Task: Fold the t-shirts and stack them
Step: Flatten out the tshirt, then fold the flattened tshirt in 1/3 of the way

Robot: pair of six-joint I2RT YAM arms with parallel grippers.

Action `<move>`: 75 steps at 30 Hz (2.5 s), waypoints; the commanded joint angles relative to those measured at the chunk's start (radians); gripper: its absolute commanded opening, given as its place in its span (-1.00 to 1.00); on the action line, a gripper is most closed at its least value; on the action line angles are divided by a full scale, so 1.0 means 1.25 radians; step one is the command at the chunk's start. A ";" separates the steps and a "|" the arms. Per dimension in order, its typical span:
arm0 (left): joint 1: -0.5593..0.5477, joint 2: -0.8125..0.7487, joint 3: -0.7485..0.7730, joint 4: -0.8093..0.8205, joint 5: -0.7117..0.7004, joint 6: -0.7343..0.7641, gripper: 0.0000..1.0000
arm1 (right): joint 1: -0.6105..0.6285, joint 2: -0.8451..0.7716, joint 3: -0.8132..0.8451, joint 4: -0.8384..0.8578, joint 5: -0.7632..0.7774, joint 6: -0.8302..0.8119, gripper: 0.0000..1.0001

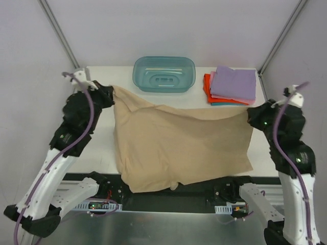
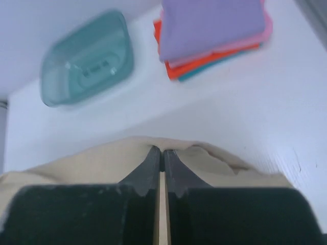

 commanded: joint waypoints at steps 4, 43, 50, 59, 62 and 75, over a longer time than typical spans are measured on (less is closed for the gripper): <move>0.010 -0.130 0.284 0.007 0.125 0.173 -1.00 | 0.002 -0.087 0.311 -0.104 0.074 -0.083 -0.99; 0.137 0.555 0.319 0.358 0.092 0.425 -1.00 | -0.071 0.357 0.137 0.140 0.003 -0.161 -0.99; 0.158 0.822 0.366 0.366 0.090 0.396 -1.00 | -0.111 0.739 0.224 0.219 -0.066 -0.188 -0.99; 0.158 0.863 0.305 0.365 0.132 0.324 -1.00 | -0.111 0.848 0.270 0.232 -0.080 -0.188 -0.99; 0.158 0.820 0.250 0.366 0.140 0.269 -1.00 | -0.111 0.839 0.262 0.226 -0.077 -0.210 -0.99; 0.141 0.526 -0.013 0.326 0.083 0.029 -1.00 | -0.119 0.786 0.280 0.140 -0.004 -0.221 -0.99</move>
